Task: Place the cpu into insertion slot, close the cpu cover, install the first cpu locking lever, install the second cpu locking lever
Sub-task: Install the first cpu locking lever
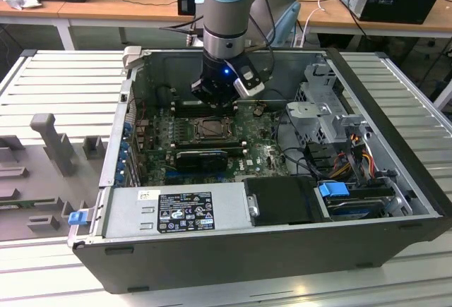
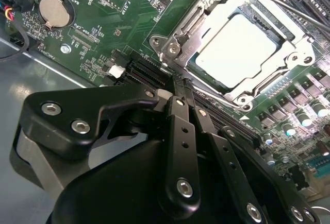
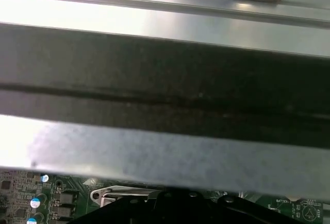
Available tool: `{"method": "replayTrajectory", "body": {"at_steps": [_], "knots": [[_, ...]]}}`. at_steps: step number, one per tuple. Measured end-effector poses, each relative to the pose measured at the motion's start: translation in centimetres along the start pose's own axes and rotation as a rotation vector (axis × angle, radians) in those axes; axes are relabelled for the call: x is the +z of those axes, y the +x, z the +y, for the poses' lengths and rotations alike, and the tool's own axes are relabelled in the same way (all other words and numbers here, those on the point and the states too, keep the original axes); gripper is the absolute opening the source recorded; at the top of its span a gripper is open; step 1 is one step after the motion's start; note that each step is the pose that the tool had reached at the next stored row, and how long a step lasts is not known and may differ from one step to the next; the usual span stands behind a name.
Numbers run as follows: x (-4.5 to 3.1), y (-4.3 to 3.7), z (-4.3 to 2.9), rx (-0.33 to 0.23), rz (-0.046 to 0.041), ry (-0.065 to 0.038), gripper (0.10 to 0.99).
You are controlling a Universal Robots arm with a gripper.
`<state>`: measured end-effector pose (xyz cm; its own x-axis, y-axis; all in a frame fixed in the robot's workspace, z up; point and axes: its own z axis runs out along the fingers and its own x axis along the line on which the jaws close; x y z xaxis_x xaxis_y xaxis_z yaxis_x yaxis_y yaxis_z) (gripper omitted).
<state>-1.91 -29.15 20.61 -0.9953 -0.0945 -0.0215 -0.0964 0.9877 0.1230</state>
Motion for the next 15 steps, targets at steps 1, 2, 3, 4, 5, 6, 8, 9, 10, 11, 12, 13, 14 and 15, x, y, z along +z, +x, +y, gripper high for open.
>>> {"method": "replayTrajectory", "body": {"at_steps": [1,2,3,4,5,6,8,9,10,11,12,13,14,15], "knots": [[0.04,0.00,-0.01,0.000,0.0000,0.001,0.106],[0.09,-0.03,-0.02,0.000,0.0003,0.001,0.106],[0.10,-0.03,-0.02,0.000,0.0004,0.002,0.106],[0.12,-0.04,-0.02,0.000,0.0003,0.002,0.106],[0.14,-0.05,-0.03,0.000,0.0003,0.003,0.106],[0.16,-0.05,-0.03,0.000,0.0003,0.004,0.106],[0.22,-0.06,-0.05,0.000,0.0008,0.006,0.106],[0.23,-0.06,-0.06,0.000,0.0009,0.007,0.106],[0.26,-0.05,-0.08,0.000,0.0010,0.008,0.106],[0.28,-0.05,-0.10,0.000,0.0010,0.008,0.106],[0.32,-0.05,-0.13,0.000,0.0009,0.009,0.106],[0.39,-0.06,-0.14,0.000,0.0003,0.008,0.106],[0.42,-0.06,-0.17,0.000,0.0005,0.009,0.106],[0.45,-0.05,-0.20,0.000,0.0008,0.009,0.106]]}}
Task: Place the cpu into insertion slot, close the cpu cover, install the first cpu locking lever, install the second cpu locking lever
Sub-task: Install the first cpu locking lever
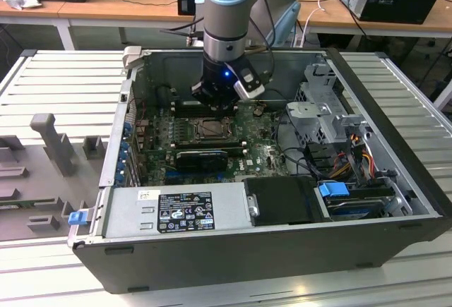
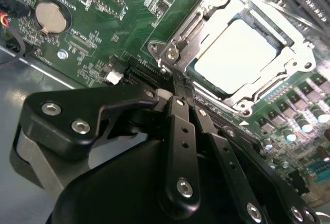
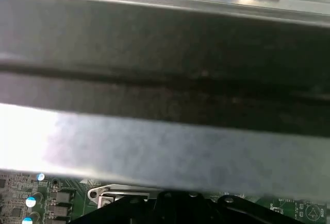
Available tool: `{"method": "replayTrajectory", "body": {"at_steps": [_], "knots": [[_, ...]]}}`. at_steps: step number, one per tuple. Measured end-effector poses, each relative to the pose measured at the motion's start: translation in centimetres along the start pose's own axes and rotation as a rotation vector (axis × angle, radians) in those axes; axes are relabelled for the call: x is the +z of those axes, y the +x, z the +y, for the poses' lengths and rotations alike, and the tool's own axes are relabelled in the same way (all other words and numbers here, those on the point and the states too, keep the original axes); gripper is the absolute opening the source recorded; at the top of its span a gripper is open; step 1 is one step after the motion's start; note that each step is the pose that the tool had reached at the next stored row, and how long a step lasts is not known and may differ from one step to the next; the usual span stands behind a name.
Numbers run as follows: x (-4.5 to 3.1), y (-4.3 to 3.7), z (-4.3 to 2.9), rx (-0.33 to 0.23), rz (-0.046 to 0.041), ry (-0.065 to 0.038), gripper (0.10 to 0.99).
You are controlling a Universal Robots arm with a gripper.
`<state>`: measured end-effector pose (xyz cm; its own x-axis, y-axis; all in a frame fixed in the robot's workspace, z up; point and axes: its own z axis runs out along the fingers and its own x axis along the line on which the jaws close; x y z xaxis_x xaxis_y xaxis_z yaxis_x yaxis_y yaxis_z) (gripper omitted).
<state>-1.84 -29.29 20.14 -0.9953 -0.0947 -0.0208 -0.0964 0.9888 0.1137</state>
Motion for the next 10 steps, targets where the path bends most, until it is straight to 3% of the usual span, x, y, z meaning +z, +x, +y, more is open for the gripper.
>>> {"method": "replayTrajectory", "body": {"at_steps": [3,6,8,10], "knots": [[0.04,0.00,-0.04,0.000,0.0001,-0.001,0.106],[0.02,0.01,-0.03,0.000,-0.0009,-0.011,0.106],[-0.39,-0.01,0.03,0.000,-0.0011,-0.011,0.106],[-1.32,-0.03,0.13,0.000,-0.0011,-0.011,0.106]]}}
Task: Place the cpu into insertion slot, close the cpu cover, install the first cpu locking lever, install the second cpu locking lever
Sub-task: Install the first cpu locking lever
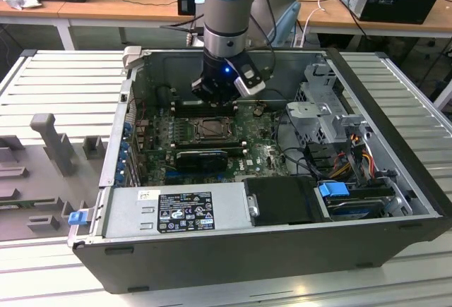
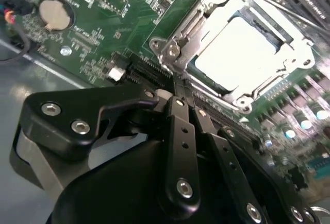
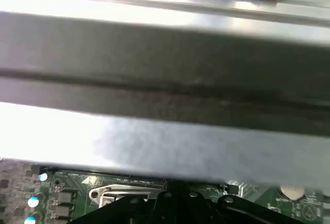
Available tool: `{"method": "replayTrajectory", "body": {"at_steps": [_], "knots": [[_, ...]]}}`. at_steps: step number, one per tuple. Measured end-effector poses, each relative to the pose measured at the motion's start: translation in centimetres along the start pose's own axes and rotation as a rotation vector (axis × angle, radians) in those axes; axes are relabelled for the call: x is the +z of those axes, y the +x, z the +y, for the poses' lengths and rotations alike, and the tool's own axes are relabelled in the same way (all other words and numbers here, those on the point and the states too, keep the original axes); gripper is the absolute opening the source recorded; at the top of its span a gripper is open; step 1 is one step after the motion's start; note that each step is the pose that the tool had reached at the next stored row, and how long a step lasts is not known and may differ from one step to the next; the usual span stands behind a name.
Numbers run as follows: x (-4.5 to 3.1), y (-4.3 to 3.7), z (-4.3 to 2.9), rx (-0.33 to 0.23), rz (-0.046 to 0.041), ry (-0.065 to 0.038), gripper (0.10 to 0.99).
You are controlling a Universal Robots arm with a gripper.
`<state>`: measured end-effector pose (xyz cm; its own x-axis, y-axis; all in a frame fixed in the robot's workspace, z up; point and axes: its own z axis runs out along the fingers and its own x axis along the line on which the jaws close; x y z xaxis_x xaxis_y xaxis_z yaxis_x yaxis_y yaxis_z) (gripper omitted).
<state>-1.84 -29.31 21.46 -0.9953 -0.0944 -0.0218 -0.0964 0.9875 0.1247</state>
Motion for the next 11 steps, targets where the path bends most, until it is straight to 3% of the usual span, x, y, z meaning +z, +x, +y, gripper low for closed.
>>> {"method": "replayTrajectory", "body": {"at_steps": [1,2,11], "knots": [[-0.54,-0.01,0.06,0.000,0.0002,0.000,0.106],[-0.63,-0.01,0.07,0.000,0.0001,0.000,0.106],[-0.67,0.04,-0.48,0.000,0.0002,0.000,0.106]]}}
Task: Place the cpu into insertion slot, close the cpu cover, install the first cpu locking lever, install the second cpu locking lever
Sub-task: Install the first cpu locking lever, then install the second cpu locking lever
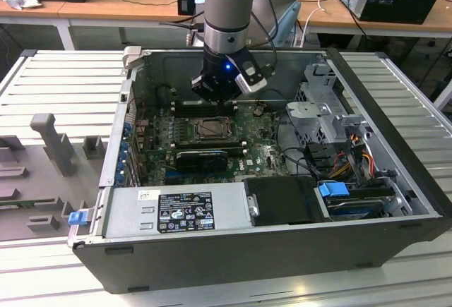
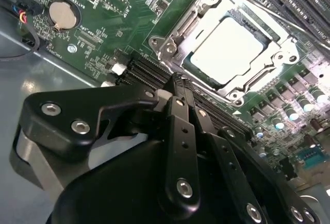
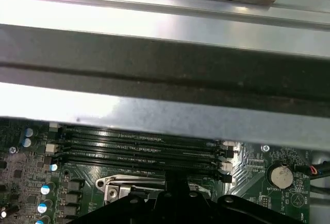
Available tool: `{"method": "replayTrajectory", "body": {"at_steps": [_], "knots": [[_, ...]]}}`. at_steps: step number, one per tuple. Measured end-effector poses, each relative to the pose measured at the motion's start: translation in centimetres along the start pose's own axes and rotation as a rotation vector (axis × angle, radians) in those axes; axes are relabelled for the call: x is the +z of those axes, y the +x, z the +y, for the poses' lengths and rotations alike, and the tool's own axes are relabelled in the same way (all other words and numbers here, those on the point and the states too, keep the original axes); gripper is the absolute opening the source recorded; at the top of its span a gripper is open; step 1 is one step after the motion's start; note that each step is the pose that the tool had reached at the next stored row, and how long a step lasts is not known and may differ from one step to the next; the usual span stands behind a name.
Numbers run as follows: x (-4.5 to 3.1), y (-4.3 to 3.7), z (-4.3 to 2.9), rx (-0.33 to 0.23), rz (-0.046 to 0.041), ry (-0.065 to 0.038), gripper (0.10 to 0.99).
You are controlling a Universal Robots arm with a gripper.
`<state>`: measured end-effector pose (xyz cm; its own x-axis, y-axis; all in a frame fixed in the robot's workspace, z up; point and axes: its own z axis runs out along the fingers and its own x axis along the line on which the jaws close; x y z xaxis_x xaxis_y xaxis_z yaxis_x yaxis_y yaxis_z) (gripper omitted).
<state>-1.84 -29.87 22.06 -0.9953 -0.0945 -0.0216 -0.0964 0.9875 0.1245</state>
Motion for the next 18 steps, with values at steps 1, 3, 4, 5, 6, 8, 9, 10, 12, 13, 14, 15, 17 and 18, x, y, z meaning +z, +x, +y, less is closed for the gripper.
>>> {"method": "replayTrajectory", "body": {"at_steps": [1,3,4,5,6,8,9,10,12,13,14,15,17,18], "knots": [[-0.01,0.01,-0.13,0.000,-0.0001,0.000,0.106],[-0.03,0.03,-0.28,0.000,0.0000,0.000,0.106],[-0.04,0.03,-0.33,0.000,-0.0001,0.000,0.106],[-0.05,0.04,-0.44,0.000,0.0000,0.000,0.106],[-0.07,0.05,-0.52,0.000,0.0000,0.000,0.106],[-0.08,0.06,-0.61,0.000,-0.0001,0.000,0.106],[-0.08,0.07,-0.68,0.000,-0.0001,0.000,0.106],[-0.09,0.07,-0.71,0.000,-0.0001,0.000,0.106],[-0.09,0.07,-0.76,0.000,-0.0001,0.000,0.106],[-0.10,0.07,-0.79,0.000,-0.0001,0.000,0.106],[-0.10,0.08,-0.81,0.000,0.0000,0.000,0.106],[-0.10,0.08,-0.84,0.000,0.0000,0.000,0.106],[-0.12,0.09,-0.94,0.000,-0.0001,0.000,0.106],[-0.12,0.09,-0.98,0.000,0.0000,0.000,0.106]]}}
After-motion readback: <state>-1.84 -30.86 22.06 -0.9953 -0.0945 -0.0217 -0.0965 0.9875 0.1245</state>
